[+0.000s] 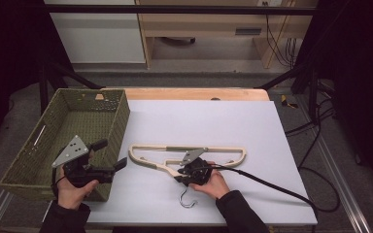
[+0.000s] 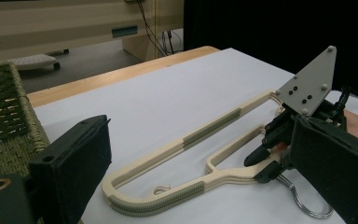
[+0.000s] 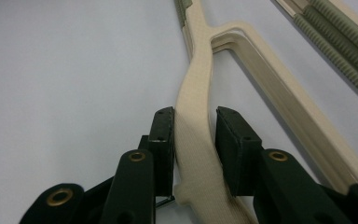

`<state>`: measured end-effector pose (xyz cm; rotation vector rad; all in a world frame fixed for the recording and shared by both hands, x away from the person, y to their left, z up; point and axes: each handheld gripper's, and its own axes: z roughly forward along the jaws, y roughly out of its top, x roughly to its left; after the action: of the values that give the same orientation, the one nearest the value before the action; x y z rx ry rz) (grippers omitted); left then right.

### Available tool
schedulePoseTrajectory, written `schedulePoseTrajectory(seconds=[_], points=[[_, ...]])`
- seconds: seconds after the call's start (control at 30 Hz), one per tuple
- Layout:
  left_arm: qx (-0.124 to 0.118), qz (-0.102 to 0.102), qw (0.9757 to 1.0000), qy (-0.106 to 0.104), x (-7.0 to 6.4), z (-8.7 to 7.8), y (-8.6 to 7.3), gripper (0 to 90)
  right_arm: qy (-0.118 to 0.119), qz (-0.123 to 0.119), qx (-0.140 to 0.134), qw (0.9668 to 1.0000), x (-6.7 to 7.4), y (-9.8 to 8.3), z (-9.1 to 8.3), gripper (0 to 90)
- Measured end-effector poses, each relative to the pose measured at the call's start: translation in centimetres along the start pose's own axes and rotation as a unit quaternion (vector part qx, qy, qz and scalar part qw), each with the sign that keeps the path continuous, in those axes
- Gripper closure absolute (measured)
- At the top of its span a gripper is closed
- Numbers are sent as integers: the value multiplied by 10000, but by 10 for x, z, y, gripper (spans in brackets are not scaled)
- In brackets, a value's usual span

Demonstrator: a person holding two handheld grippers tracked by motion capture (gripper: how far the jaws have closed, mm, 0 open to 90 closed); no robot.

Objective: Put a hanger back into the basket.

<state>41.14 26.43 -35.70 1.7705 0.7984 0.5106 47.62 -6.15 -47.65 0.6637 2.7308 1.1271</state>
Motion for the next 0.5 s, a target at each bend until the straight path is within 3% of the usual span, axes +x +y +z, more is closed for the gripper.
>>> schedulePoseTrajectory(seconds=[0.37,0.5], points=[[9,142,9999,-67,-8,-1,3,56,292,82,-65,9995,-3,3,-6,710],[63,236,9996,-154,-15,2,5,57,295,136,-157,9993,-3,7,-13,715]])
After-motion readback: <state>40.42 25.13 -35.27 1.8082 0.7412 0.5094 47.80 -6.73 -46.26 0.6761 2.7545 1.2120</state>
